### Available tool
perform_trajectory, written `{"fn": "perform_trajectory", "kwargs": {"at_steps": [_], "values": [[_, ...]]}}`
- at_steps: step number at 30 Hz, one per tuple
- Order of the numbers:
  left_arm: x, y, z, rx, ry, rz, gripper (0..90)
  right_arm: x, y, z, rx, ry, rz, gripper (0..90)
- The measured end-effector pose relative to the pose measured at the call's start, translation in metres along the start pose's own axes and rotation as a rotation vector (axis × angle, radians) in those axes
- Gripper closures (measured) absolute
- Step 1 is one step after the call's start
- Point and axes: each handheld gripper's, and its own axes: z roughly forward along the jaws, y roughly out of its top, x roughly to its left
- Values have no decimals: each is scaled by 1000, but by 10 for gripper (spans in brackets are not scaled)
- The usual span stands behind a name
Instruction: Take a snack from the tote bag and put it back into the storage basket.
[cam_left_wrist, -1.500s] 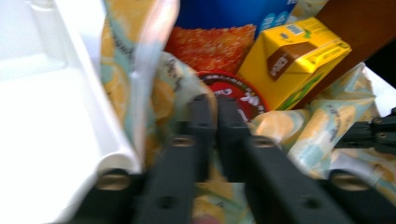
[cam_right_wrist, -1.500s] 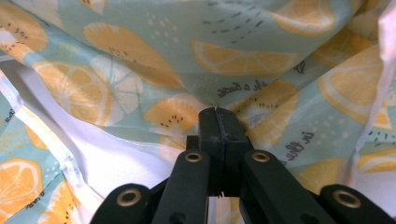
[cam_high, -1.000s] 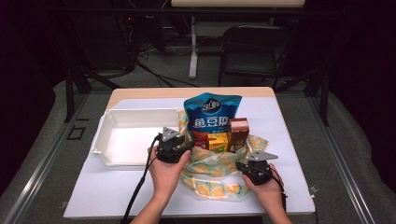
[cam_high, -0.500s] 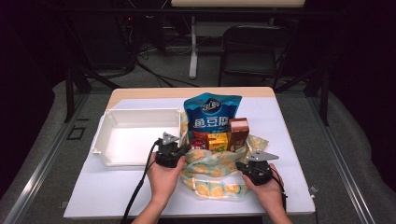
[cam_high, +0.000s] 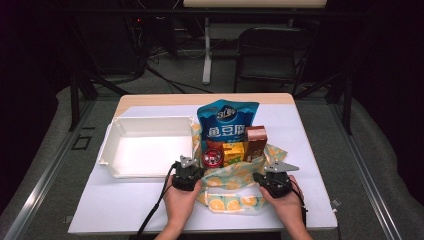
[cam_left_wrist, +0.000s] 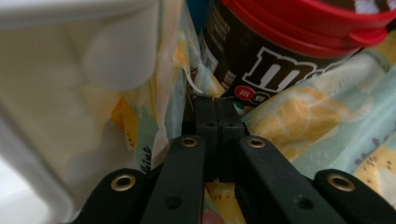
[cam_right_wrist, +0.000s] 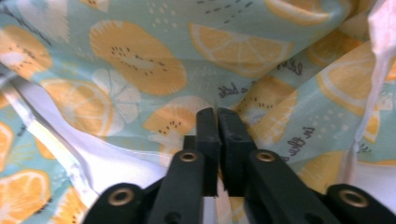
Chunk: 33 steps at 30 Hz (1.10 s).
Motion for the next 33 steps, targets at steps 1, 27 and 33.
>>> {"fn": "perform_trajectory", "kwargs": {"at_steps": [1, 27, 33], "values": [[0, 1, 0, 1, -2, 1, 900, 0, 1, -3, -16, 13, 6, 823], [15, 65, -43, -217, -13, 16, 804, -55, 63, -31, -275, -10, 86, 587], [8, 67, -31, -145, -36, 63, 900, -58, 68, -17, -204, -19, 60, 784]]}}
